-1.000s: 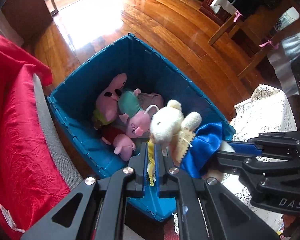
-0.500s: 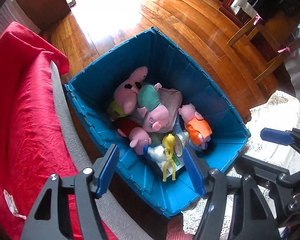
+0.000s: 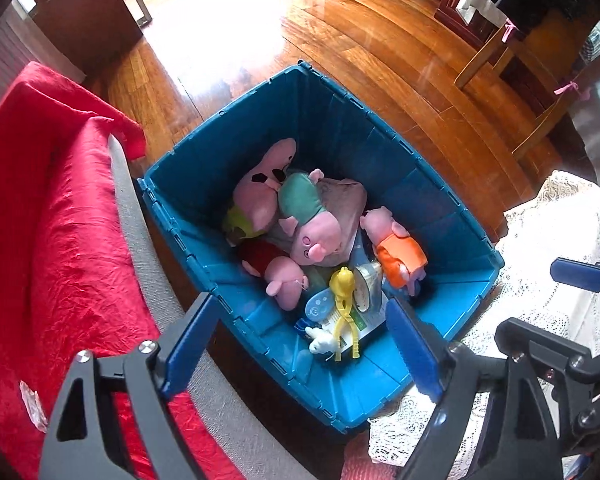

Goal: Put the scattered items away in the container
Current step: 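Open the right tool to drop the bear into the blue bin, then move the right tool back over the table toward the remaining toys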

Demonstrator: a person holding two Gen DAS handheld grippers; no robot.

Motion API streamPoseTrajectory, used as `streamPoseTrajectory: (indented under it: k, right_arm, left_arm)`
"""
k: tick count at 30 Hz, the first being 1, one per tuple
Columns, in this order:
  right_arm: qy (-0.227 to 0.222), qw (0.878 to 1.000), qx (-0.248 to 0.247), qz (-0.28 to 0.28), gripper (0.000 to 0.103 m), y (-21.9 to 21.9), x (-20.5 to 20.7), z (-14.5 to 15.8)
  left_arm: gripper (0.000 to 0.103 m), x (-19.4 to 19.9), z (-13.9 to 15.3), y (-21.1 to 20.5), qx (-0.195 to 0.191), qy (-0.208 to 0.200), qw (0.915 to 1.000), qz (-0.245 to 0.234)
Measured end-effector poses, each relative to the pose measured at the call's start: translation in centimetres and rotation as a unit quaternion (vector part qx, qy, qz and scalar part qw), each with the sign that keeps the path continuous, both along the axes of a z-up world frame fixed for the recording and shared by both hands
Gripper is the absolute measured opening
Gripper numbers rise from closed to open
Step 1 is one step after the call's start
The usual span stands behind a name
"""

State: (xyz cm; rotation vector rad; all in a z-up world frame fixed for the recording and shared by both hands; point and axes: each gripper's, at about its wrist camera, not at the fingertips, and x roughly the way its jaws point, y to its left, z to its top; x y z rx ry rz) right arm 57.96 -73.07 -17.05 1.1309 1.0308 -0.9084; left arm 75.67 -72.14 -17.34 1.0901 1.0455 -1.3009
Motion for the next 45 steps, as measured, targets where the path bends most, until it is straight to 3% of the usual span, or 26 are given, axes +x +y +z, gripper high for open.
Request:
streamPoseTrajectory:
  k: [12, 20, 26, 36, 45]
  right_arm:
    - [0.012, 0.999, 0.000, -0.039, 0.103, 2.2, -3.2, 0.9]
    - [0.011, 0.996, -0.010, -0.092, 0.103, 5.0, -8.0, 2.5]
    - [0.010, 0.990, -0.009, -0.137, 0.103, 7.6, -11.7, 3.1]
    - [0.023, 0.970, -0.010, -0.243, 0.103, 14.3, -19.9, 4.6]
    - [0.027, 0.946, -0.009, -0.322, 0.103, 20.5, -26.8, 5.5]
  left_arm:
    - [0.086, -2.2, 1.2, 0.8, -0.002, 0.004, 0.9998, -0.019]
    - [0.086, -6.1, 3.0, 2.0, -0.016, -0.002, 0.9987, -0.049]
    - [0.086, -10.4, 4.3, 3.7, -0.020, -0.002, 0.9951, -0.097]
    - [0.086, -19.1, 6.1, 7.3, -0.017, 0.010, 0.9839, -0.178]
    - [0.086, -26.9, 7.5, 10.8, -0.028, 0.011, 0.9675, -0.251]
